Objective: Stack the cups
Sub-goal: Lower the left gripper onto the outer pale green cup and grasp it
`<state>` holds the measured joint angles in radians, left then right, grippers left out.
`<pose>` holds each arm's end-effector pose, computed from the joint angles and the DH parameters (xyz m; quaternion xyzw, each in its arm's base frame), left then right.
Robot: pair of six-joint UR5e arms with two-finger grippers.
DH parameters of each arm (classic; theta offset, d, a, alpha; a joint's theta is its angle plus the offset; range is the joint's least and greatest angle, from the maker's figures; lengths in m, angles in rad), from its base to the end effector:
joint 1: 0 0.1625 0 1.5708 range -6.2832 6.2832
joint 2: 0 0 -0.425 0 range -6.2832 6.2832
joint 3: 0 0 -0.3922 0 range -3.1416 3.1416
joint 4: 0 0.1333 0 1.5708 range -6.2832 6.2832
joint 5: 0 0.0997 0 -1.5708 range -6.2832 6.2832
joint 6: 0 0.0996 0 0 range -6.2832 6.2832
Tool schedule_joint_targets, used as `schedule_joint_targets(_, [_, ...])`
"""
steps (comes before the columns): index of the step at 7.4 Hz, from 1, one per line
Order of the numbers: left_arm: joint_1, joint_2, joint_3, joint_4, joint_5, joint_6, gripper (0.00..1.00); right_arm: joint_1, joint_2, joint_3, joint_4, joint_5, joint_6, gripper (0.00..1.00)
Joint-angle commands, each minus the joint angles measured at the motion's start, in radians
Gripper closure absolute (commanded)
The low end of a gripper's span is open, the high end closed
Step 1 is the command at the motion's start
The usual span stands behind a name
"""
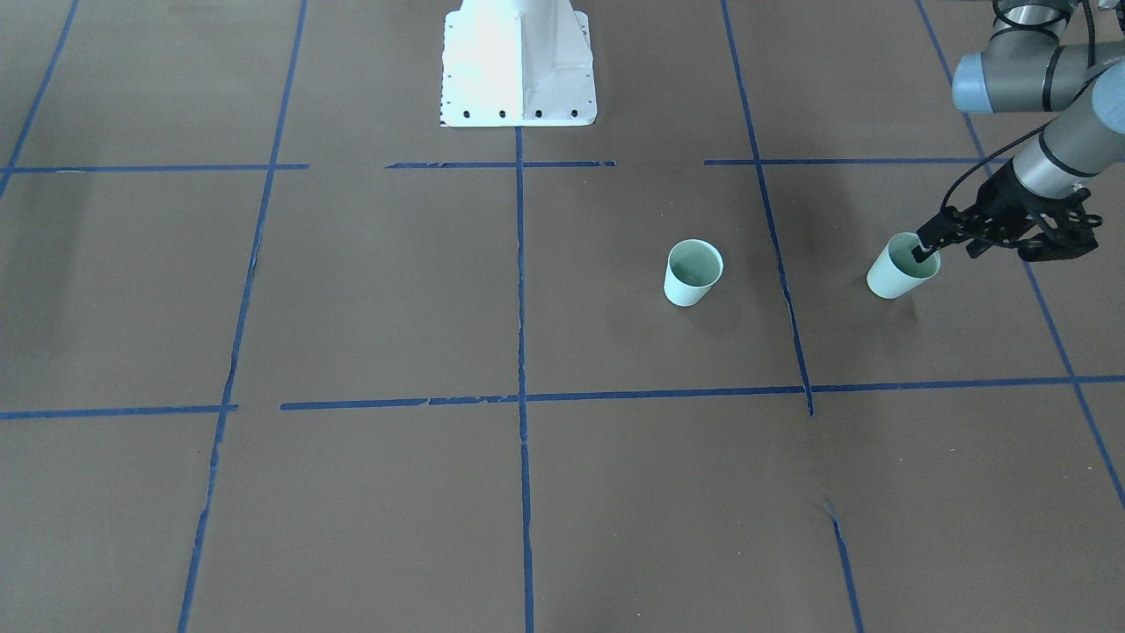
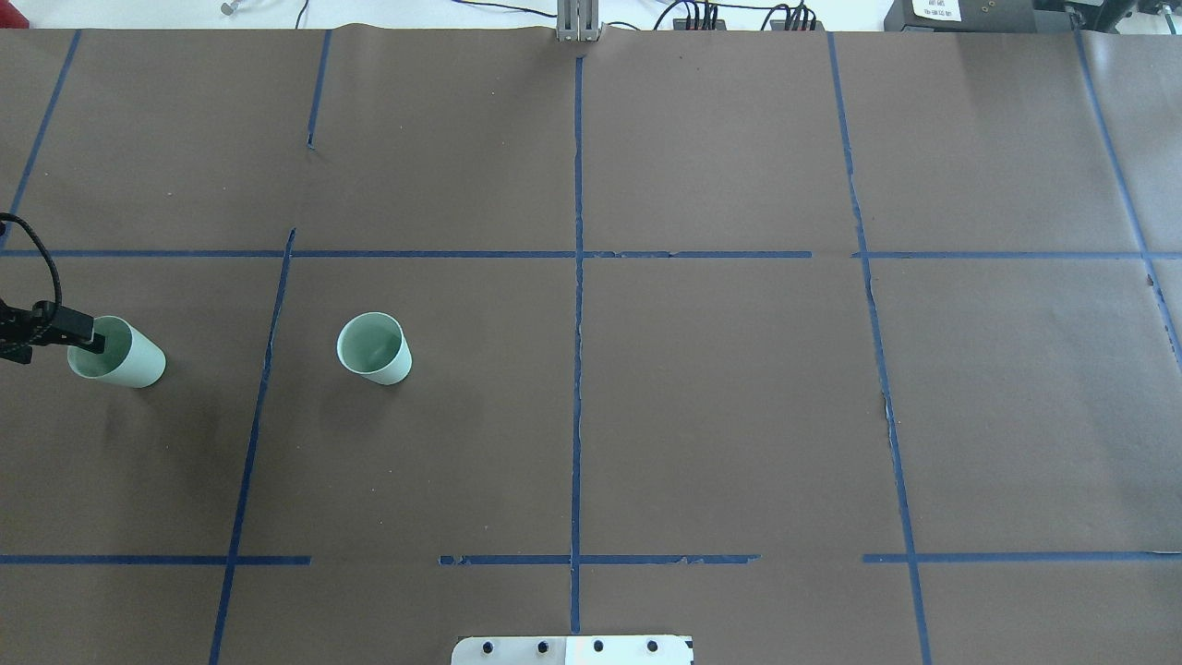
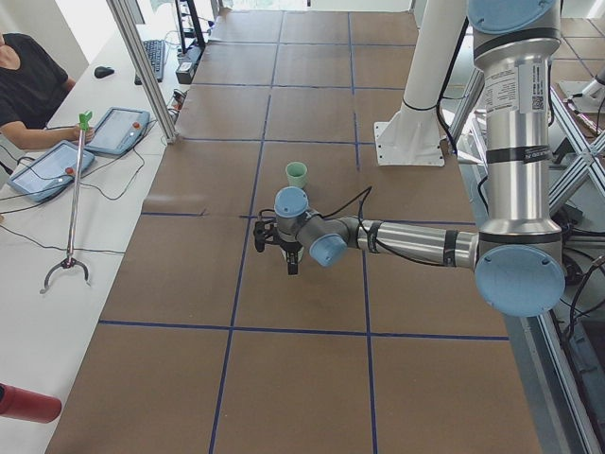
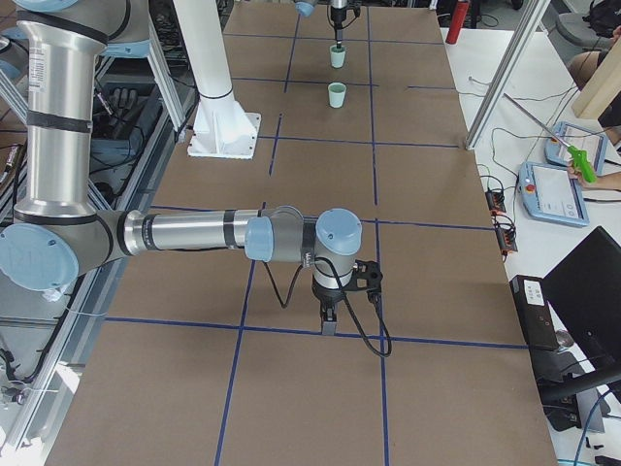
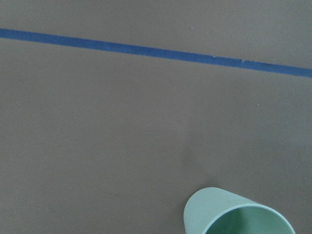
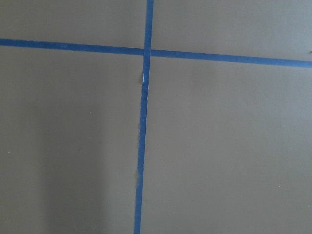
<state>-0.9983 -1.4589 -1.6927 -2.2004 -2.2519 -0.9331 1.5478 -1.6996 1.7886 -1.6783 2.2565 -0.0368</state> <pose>0.1958 -0.4341 0.5835 -0.0005 0.4340 -0.0572 0.8991 0.0602 -0.4358 0.6280 -0.0064 -0.3362 -0.0250 0.9414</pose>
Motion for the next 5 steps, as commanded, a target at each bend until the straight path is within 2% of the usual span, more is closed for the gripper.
schedule_joint_targets(1, [0.035, 0.000, 0.007, -0.015, 0.000, -0.024, 0.37, 0.000, 0.000, 0.000, 0.000, 0.000, 0.000, 0.00])
schedule_joint_targets(2, [0.035, -0.003, 0.007, -0.015, 0.002, -0.021, 0.87, 0.000, 0.000, 0.000, -0.001, 0.000, 0.000, 0.00])
schedule_joint_targets(3, [0.033, -0.005, 0.007, -0.015, 0.002, -0.020, 1.00, 0.000, 0.000, 0.000, -0.001, 0.000, 0.000, 0.00])
schedule_joint_targets(5, [0.027, -0.011, -0.005, -0.013, 0.000, -0.010, 1.00, 0.000, 0.000, 0.000, 0.000, 0.000, 0.000, 0.00])
